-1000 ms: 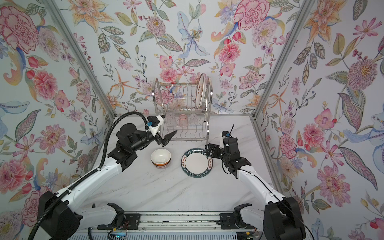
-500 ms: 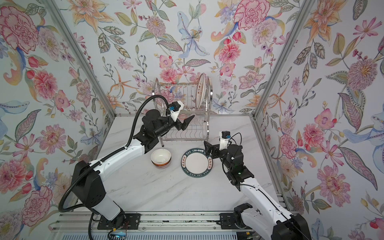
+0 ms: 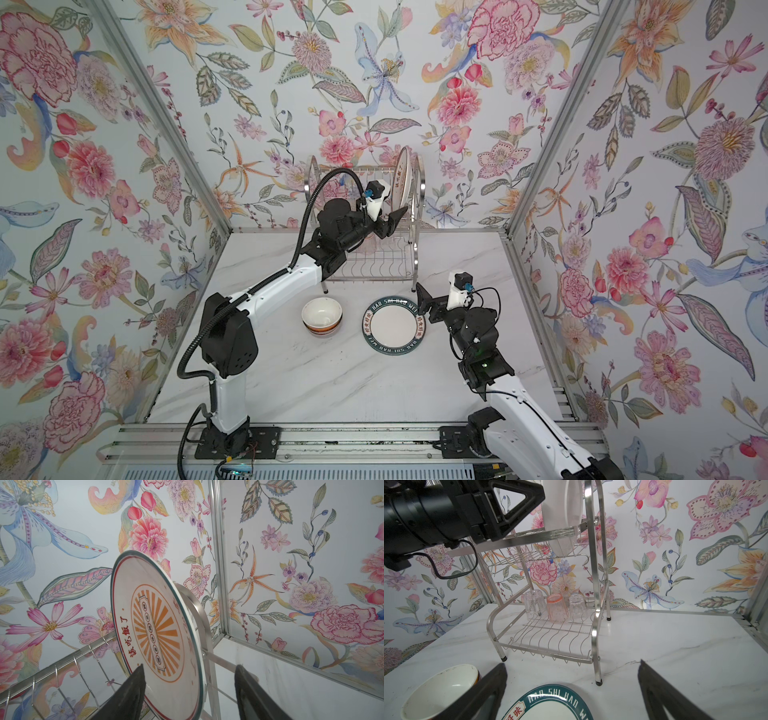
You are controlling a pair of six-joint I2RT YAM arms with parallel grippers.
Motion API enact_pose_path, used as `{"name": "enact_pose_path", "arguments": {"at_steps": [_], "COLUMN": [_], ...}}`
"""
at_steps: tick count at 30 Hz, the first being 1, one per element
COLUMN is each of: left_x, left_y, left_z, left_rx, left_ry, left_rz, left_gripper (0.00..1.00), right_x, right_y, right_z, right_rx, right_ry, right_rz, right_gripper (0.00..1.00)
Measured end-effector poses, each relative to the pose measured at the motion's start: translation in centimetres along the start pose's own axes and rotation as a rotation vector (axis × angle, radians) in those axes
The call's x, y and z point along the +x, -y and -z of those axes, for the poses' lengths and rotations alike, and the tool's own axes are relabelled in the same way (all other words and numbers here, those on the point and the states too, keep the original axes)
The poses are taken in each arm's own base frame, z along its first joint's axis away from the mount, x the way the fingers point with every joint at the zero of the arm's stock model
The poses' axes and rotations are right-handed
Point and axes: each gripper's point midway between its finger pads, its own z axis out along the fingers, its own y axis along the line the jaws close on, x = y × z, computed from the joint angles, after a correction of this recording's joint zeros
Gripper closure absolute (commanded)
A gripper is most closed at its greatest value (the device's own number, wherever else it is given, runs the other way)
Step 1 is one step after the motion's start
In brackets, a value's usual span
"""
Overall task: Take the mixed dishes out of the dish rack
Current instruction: 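Close the left gripper on the orange-sunburst plate in the rack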
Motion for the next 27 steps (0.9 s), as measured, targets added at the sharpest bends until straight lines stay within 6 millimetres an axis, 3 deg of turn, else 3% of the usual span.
{"name": "enact_pose_path", "arguments": {"at_steps": [4,9,21,27], "left_x": [0.9,0.7,1.0,0.9], "left_y": [0.8,1.2,0.1,-0.2], "left_z": [-1.3,-2.1,-2.1,-2.1], "left_rx": [0.011,0.003,-0.083,-0.106], "left_ry": [-0.011,-0.003,-0.002,0.010], "left_rz": [0.028,0.040,0.063,0.079], "left_gripper": [0.43,0.49,0.61,0.67], "right_x": [-0.9,-1.8,-1.2,0.1], "right_y": [0.1,0.6,1.6,1.7], "right_z": [0.4,0.9,0.8,0.0], "right_rx": [0.007,0.024,0.059,0.060], "right_ry": [0.029,0.061,0.043,0.000], "right_rz": [0.004,0.004,0.004,0.002], "right_gripper": [0.01,0.01,0.01,0.01]}}
